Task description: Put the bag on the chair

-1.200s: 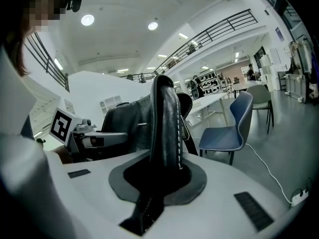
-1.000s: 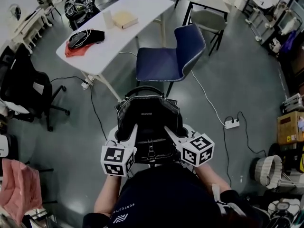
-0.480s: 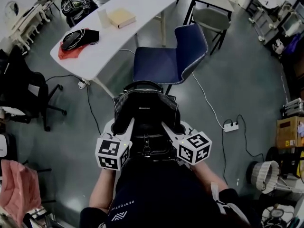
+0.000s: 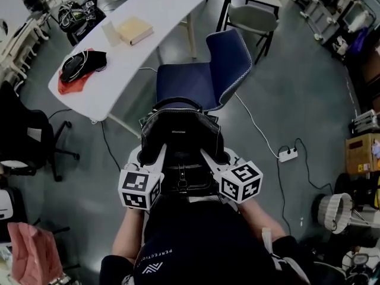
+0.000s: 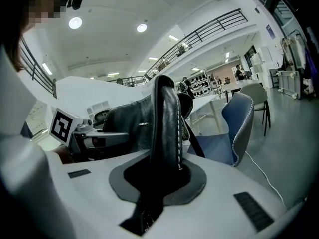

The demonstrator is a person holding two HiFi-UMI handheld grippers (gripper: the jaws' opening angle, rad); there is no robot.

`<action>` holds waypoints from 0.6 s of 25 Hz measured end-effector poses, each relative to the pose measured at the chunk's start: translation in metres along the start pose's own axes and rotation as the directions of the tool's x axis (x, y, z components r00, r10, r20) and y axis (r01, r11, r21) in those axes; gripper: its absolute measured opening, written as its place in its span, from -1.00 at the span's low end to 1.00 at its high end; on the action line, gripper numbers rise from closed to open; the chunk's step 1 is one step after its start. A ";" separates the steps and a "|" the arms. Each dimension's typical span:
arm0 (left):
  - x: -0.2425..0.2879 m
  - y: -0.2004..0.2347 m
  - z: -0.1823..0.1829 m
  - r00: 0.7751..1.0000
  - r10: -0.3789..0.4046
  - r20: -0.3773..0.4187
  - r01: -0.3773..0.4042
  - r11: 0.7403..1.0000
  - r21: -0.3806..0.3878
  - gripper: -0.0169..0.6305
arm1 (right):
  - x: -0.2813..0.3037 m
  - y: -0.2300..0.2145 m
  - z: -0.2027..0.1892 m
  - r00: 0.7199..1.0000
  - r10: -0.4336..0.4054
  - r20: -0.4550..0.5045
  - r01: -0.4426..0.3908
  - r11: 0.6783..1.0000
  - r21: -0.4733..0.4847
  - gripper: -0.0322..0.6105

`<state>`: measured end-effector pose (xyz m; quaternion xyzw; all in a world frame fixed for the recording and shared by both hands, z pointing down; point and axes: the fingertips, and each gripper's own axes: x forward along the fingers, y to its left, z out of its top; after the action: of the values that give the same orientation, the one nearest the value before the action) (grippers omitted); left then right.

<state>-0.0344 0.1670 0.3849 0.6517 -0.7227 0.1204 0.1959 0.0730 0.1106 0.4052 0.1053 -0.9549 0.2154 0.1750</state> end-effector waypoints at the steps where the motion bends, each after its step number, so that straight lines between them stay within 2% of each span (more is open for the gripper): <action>1: 0.009 0.004 0.003 1.000 -0.008 0.001 0.008 1.000 0.003 -0.65 | 0.006 -0.006 0.004 1.000 -0.010 0.003 0.010 1.000 0.001 -0.77; 7: 0.072 0.037 0.023 0.997 -0.077 -0.011 0.077 0.997 0.018 -0.64 | 0.049 -0.047 0.028 0.996 -0.082 0.016 0.082 0.996 0.028 -0.77; 15: 0.156 0.086 0.051 0.980 -0.178 -0.087 0.181 0.983 0.033 -0.64 | 0.112 -0.098 0.060 0.985 -0.174 0.008 0.172 0.978 0.122 -0.77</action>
<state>-0.1371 0.0161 0.4149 0.7125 -0.6496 0.1440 0.2228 -0.0194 -0.0175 0.4336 0.2003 -0.9289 0.2556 0.1777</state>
